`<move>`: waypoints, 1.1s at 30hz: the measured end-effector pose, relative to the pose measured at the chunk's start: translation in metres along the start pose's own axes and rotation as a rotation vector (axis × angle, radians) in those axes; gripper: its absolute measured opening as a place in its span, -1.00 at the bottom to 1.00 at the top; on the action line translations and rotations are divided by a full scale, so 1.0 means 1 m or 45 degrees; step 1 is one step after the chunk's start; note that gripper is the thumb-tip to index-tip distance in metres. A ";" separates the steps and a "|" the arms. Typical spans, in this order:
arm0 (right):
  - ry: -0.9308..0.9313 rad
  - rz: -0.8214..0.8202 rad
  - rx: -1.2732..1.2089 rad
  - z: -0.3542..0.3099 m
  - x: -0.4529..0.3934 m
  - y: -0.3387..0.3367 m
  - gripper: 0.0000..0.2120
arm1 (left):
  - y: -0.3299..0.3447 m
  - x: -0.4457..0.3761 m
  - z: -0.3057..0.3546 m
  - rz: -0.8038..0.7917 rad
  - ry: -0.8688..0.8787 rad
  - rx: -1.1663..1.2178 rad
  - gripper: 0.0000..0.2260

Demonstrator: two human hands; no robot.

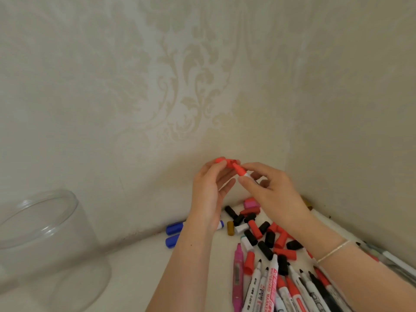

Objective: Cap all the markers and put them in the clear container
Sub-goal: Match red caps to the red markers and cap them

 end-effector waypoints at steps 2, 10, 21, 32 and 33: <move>-0.015 0.019 0.040 -0.002 0.001 0.001 -0.84 | 0.000 0.001 0.002 -0.006 0.011 0.035 -0.87; 0.051 -0.105 0.328 -0.001 0.002 -0.005 -0.82 | 0.000 0.008 0.005 0.087 0.083 -0.290 -0.88; -0.086 -0.351 0.377 -0.010 0.008 -0.015 -0.77 | -0.011 0.021 0.024 0.018 -0.086 -0.884 -0.95; -0.241 -0.368 0.509 -0.023 0.008 -0.014 -0.82 | -0.005 0.022 0.022 -0.005 0.038 -0.914 -0.76; -0.221 -0.355 0.490 -0.022 0.008 -0.014 -0.83 | -0.005 0.022 0.023 -0.007 0.051 -0.929 -0.76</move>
Point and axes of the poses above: each hand's wrist, its own x-axis away from the middle knuckle, its own y-axis out of the palm, z = x × y, the point moved 1 cm from there along -x, towards the middle knuckle, and after that the axes turned 15 degrees about -y, right-handed, at the moved point
